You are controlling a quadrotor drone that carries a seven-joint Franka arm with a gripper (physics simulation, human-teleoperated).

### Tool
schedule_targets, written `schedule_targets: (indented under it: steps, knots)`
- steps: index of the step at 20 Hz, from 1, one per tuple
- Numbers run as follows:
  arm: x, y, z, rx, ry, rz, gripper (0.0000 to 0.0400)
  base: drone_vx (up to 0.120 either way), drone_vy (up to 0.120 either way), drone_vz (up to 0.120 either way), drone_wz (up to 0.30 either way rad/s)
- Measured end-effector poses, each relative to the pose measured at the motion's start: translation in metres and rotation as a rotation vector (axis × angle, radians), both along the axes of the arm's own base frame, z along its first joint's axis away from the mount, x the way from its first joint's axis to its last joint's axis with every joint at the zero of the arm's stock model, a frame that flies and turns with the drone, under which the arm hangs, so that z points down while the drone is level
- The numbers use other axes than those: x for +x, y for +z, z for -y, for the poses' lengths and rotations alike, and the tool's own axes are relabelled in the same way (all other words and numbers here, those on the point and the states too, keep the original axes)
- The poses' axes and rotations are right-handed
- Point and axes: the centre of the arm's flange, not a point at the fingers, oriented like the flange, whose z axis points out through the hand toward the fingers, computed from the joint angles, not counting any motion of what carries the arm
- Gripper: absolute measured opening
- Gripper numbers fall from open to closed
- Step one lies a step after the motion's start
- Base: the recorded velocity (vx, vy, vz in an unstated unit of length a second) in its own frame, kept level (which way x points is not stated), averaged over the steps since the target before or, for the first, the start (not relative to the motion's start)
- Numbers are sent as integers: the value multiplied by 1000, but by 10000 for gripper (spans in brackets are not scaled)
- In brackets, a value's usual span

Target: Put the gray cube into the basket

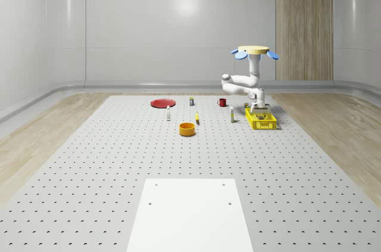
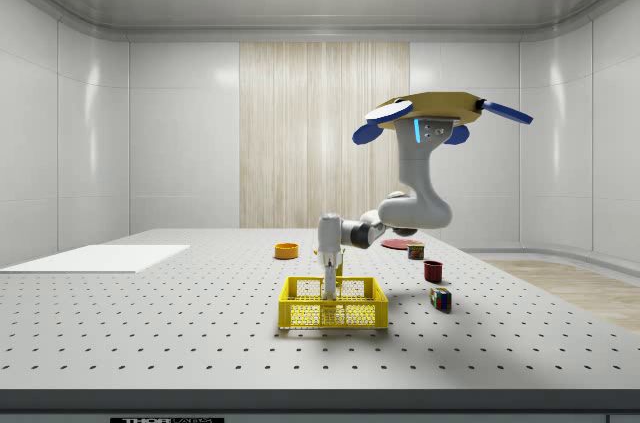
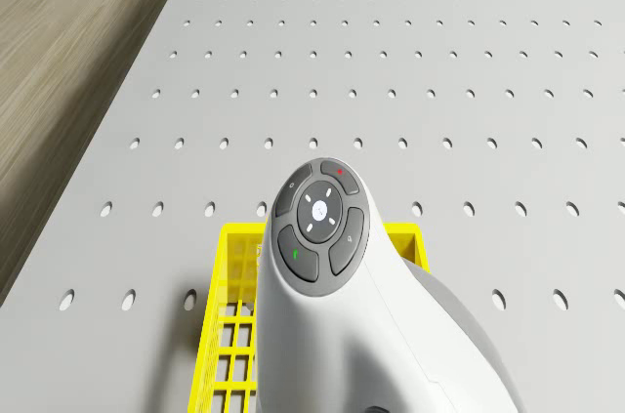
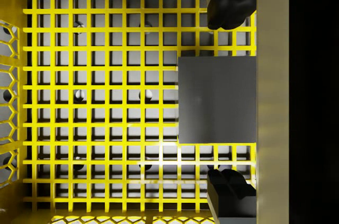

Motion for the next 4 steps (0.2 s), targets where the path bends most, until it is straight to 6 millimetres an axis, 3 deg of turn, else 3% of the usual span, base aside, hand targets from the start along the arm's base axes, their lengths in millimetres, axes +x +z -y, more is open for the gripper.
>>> schedule_targets:
  steps: [4]
  knots:
    - [0,-9,0,0,0,0,396,0,0,0,0]
